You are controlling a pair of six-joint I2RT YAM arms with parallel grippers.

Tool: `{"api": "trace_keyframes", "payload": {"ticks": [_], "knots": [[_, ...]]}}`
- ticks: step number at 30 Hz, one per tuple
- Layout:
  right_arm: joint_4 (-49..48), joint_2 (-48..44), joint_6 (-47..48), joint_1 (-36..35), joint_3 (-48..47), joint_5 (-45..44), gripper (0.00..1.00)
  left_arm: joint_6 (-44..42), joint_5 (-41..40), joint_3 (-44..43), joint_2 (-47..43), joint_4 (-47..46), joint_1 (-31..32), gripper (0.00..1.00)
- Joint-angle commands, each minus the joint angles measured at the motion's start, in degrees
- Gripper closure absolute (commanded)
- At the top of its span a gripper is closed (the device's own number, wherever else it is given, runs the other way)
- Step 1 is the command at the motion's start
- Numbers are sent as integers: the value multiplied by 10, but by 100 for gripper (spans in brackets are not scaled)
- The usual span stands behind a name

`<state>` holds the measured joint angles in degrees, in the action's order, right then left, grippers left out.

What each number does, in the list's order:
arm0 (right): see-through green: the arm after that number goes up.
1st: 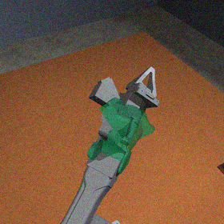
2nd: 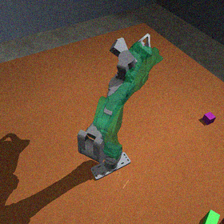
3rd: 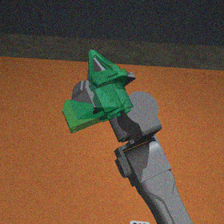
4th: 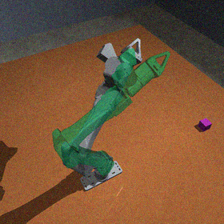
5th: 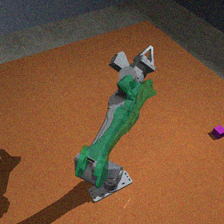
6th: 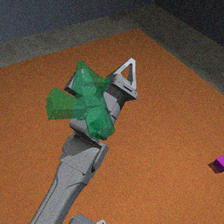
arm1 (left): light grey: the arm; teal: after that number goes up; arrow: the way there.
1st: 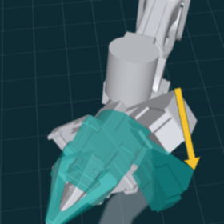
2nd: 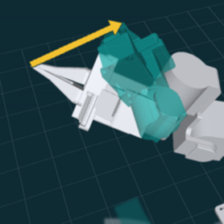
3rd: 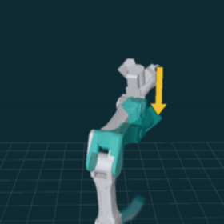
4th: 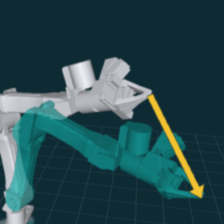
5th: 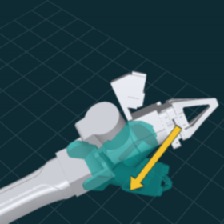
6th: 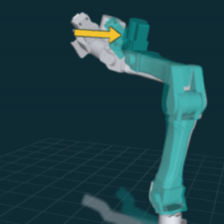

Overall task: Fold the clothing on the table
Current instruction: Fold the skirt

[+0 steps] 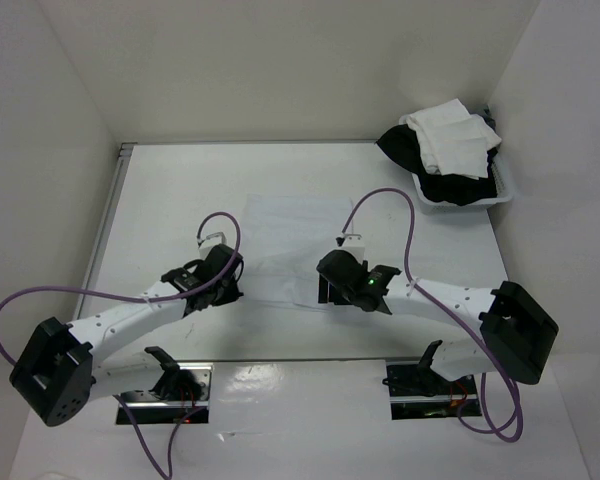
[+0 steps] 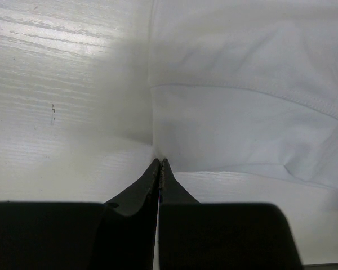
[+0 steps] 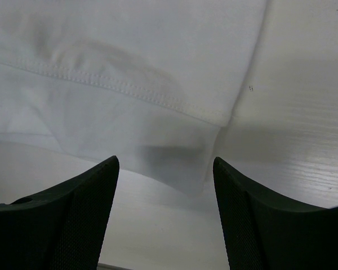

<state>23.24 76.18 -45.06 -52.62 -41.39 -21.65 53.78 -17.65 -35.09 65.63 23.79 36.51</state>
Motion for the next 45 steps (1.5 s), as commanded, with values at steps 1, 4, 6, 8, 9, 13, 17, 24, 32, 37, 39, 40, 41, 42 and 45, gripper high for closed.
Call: {"api": "trace_keyframes", "payload": {"ticks": [1,4,6,8,9,13,17,24,32,37,39,40,41,42,45], "knots": [[-37,-17,-22,1,17,8,28,-6,7,10,-20,-3,0,100],[-45,-11,-29,1,24,13,28,-1,12,16,-26,-9,0,100],[-50,-6,-42,1,29,13,28,-1,12,21,-26,-14,0,100],[-51,-6,-48,1,35,7,28,-1,12,21,-32,-14,0,100],[-51,-6,-48,1,35,2,28,-1,12,21,-32,-14,0,100],[-45,1,-59,1,40,-10,28,-1,12,21,-37,-14,0,100],[-45,12,-64,1,46,-10,28,-1,12,21,-45,-14,0,100],[-45,18,-70,1,57,-5,36,-1,17,27,-62,-3,0,100],[-45,34,-75,1,57,-5,63,-1,23,27,-62,-3,0,100],[-45,34,-75,-10,57,-5,97,4,28,38,-62,-15,5,100],[-37,29,-82,-29,57,-10,100,10,33,38,-75,-15,10,100],[-32,29,-90,-39,51,-10,100,16,33,38,-81,-15,10,100],[-20,20,-95,-49,51,-15,100,16,33,43,-95,-15,18,100],[-12,9,-107,-71,46,-22,100,23,33,43,-102,-9,27,100],[25,-18,-143,-113,40,-37,100,36,33,43,-138,7,42,100]]}}
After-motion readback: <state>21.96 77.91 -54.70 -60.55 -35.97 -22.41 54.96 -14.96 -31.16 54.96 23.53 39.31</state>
